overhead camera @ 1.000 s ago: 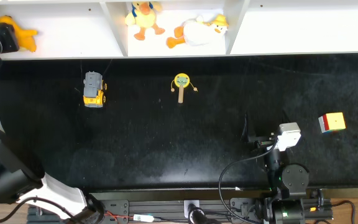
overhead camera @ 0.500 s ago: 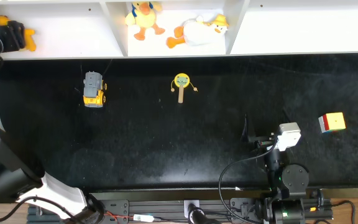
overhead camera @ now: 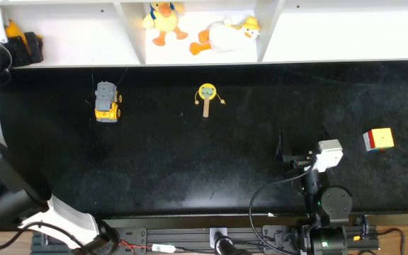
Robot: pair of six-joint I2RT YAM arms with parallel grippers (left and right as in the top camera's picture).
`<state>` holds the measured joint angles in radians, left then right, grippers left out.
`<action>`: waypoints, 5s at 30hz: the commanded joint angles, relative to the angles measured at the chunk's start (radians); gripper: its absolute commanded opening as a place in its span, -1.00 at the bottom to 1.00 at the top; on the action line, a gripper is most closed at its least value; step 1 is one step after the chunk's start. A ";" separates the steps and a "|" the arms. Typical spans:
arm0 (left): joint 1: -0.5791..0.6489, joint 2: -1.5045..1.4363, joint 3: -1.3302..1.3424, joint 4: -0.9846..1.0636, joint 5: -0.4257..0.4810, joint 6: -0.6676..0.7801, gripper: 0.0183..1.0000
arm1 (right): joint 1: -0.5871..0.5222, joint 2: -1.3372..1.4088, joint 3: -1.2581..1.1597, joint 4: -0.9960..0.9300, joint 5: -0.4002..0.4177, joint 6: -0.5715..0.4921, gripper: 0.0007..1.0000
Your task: Store Toys
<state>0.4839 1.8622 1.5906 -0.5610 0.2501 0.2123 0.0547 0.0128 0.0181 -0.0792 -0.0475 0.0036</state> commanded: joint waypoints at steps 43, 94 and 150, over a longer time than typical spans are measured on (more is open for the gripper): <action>-0.351 -0.515 -0.850 0.264 -0.131 -0.243 1.00 | 0.004 -0.009 -0.013 0.006 -0.005 0.000 0.99; -0.351 -0.521 -0.850 0.284 -0.144 -0.209 0.02 | 0.004 -0.009 -0.013 0.006 -0.005 0.000 0.99; -0.349 -0.100 -0.313 0.375 -0.098 -0.244 0.01 | 0.004 -0.009 -0.013 0.006 -0.005 0.001 0.99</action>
<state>0.1371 1.7447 1.2503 -0.1925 0.1379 -0.0143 0.0547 0.0128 0.0181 -0.0788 -0.0479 0.0032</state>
